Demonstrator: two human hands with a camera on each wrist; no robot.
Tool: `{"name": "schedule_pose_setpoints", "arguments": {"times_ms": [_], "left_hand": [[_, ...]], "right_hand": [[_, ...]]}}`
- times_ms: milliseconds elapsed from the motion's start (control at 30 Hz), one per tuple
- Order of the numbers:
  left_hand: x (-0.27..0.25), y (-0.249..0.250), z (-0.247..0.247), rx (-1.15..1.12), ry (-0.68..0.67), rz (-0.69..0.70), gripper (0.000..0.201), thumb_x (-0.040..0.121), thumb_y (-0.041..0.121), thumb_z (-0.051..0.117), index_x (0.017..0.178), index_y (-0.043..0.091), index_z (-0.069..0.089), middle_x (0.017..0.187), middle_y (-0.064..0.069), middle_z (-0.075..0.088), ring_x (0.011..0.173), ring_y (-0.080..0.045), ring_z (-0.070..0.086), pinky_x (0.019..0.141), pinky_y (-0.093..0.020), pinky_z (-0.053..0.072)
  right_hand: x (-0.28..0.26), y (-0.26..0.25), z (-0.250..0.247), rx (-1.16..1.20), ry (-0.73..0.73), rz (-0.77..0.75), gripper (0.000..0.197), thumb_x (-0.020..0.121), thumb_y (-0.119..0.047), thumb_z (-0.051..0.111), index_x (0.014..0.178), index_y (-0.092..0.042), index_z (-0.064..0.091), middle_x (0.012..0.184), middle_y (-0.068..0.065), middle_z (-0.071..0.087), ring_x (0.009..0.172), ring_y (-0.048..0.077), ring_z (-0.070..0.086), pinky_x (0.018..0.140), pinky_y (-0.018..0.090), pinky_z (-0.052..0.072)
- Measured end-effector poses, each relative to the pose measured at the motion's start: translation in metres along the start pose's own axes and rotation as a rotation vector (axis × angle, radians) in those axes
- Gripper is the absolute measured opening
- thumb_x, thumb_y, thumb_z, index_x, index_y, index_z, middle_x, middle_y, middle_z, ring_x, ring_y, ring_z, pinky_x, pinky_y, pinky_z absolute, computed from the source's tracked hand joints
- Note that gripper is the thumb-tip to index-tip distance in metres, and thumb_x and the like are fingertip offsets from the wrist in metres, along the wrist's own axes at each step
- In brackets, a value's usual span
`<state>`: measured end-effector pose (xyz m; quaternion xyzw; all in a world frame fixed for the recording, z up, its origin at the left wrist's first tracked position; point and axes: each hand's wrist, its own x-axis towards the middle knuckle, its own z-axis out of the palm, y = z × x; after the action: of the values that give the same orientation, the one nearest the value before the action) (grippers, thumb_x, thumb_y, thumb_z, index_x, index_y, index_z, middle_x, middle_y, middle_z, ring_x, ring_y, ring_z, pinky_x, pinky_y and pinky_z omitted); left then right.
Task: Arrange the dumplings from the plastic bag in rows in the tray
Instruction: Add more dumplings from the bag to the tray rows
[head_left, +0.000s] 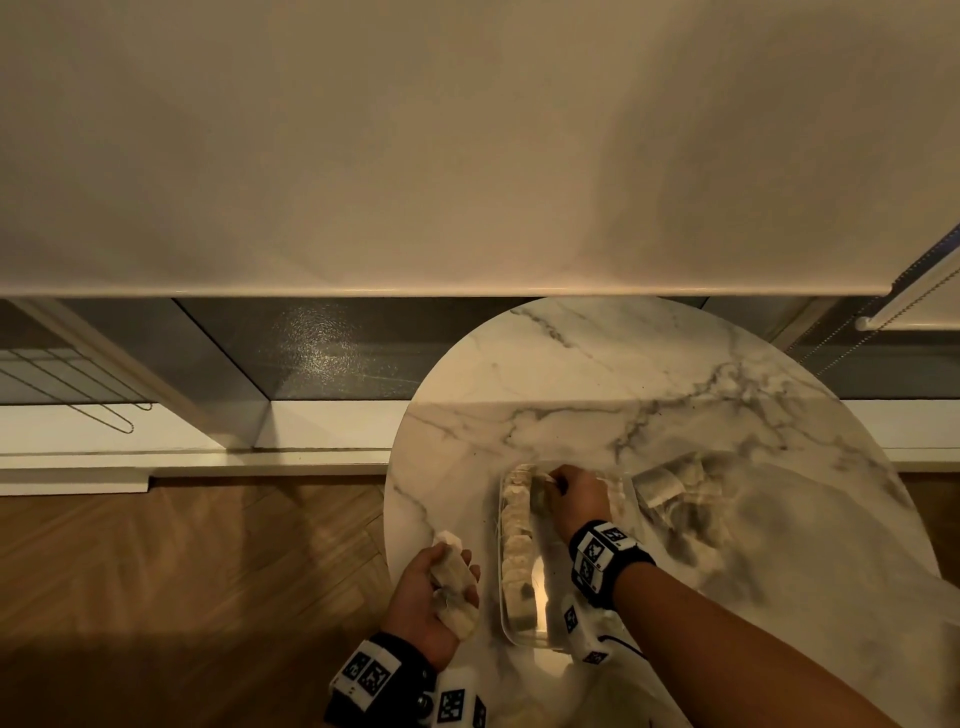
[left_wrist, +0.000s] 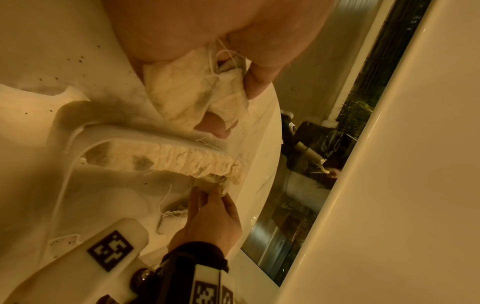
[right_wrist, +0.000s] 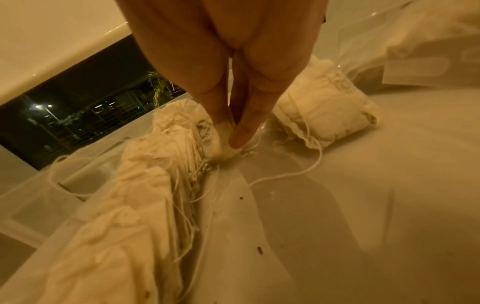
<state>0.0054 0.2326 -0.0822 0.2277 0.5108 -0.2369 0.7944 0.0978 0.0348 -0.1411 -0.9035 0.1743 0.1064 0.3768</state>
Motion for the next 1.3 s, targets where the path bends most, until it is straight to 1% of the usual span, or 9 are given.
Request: {"name": "schedule_pose_setpoints", "arguments": {"times_ms": [267, 467, 567, 667, 800, 933, 1033, 1200, 1300], "left_hand": [[0.002, 0.000, -0.002, 0.015, -0.014, -0.005, 0.026, 0.094, 0.027, 0.058, 0.090, 0.003, 0.065, 0.070, -0.008, 0.067, 0.079, -0.019, 0.058, 0.043, -0.025, 0.051], [0.006, -0.002, 0.002, 0.061, -0.024, -0.001, 0.027, 0.094, 0.029, 0.056, 0.090, 0.004, 0.064, 0.062, -0.009, 0.067, 0.072, -0.020, 0.055, 0.045, -0.024, 0.049], [0.005, -0.005, 0.006, 0.082, -0.030, 0.016, 0.027, 0.094, 0.029, 0.056, 0.091, 0.004, 0.064, 0.063, -0.009, 0.066, 0.071, -0.020, 0.055, 0.046, -0.024, 0.048], [-0.001, -0.008, 0.013, 0.105, -0.059, 0.051, 0.027, 0.095, 0.028, 0.056, 0.088, 0.003, 0.064, 0.063, -0.008, 0.064, 0.068, -0.020, 0.054, 0.045, -0.023, 0.048], [0.000, -0.009, 0.016, 0.179, -0.144, 0.032, 0.024, 0.078, 0.030, 0.067, 0.082, 0.006, 0.070, 0.079, -0.005, 0.062, 0.065, -0.016, 0.056, 0.050, -0.022, 0.043], [0.002, -0.016, 0.026, 0.217, -0.179, 0.066, 0.033, 0.085, 0.032, 0.063, 0.094, 0.004, 0.076, 0.101, -0.014, 0.069, 0.092, -0.025, 0.062, 0.077, -0.034, 0.052], [-0.008, -0.023, 0.038, 0.227, -0.259, 0.081, 0.035, 0.092, 0.029, 0.056, 0.108, 0.006, 0.075, 0.099, -0.015, 0.071, 0.084, -0.023, 0.066, 0.071, -0.035, 0.052], [-0.009, -0.027, 0.041, 0.214, -0.306, 0.050, 0.037, 0.081, 0.031, 0.061, 0.100, 0.005, 0.079, 0.088, -0.009, 0.061, 0.077, -0.016, 0.051, 0.070, -0.026, 0.038], [-0.009, -0.025, 0.040, 0.216, -0.216, 0.061, 0.031, 0.091, 0.028, 0.057, 0.105, 0.006, 0.074, 0.098, -0.013, 0.066, 0.090, -0.022, 0.059, 0.070, -0.034, 0.047]], "right_hand": [[-0.003, 0.006, -0.010, 0.012, 0.031, 0.014, 0.010, 0.090, -0.029, 0.067, 0.089, -0.020, 0.072, 0.084, -0.001, 0.072, 0.080, 0.018, 0.066, 0.076, 0.033, 0.055], [-0.012, 0.022, -0.019, 0.234, -0.089, 0.077, 0.018, 0.084, -0.037, 0.075, 0.090, -0.021, 0.071, 0.080, -0.003, 0.071, 0.075, 0.015, 0.068, 0.070, 0.030, 0.059], [-0.021, 0.016, -0.029, 0.430, -0.126, 0.087, 0.002, 0.089, -0.015, 0.071, 0.088, -0.014, 0.070, 0.083, 0.008, 0.072, 0.080, 0.025, 0.070, 0.069, 0.035, 0.062], [-0.033, 0.008, -0.045, 0.624, -0.156, 0.076, 0.012, 0.089, 0.000, 0.066, 0.100, -0.004, 0.067, 0.086, 0.020, 0.072, 0.077, 0.030, 0.069, 0.067, 0.032, 0.060], [-0.049, -0.005, -0.062, 0.819, -0.221, 0.042, 0.028, 0.087, 0.009, 0.063, 0.112, -0.006, 0.063, 0.078, 0.023, 0.067, 0.070, 0.030, 0.065, 0.065, 0.035, 0.059], [-0.064, -0.020, -0.071, 0.810, -0.252, -0.050, 0.030, 0.086, 0.011, 0.064, 0.109, -0.009, 0.064, 0.082, 0.016, 0.065, 0.068, 0.025, 0.067, 0.067, 0.041, 0.061], [-0.070, -0.025, -0.067, 0.747, -0.267, -0.107, 0.022, 0.086, 0.008, 0.065, 0.100, -0.007, 0.069, 0.099, 0.017, 0.064, 0.073, 0.032, 0.070, 0.075, 0.050, 0.061], [-0.079, -0.030, -0.066, 0.719, -0.219, -0.122, 0.004, 0.087, -0.005, 0.071, 0.091, -0.005, 0.074, 0.086, 0.009, 0.073, 0.075, 0.021, 0.072, 0.068, 0.033, 0.060], [-0.076, -0.027, -0.067, 0.675, -0.149, -0.127, 0.003, 0.088, -0.011, 0.072, 0.090, -0.009, 0.073, 0.080, 0.008, 0.073, 0.074, 0.018, 0.069, 0.066, 0.033, 0.059]]}}
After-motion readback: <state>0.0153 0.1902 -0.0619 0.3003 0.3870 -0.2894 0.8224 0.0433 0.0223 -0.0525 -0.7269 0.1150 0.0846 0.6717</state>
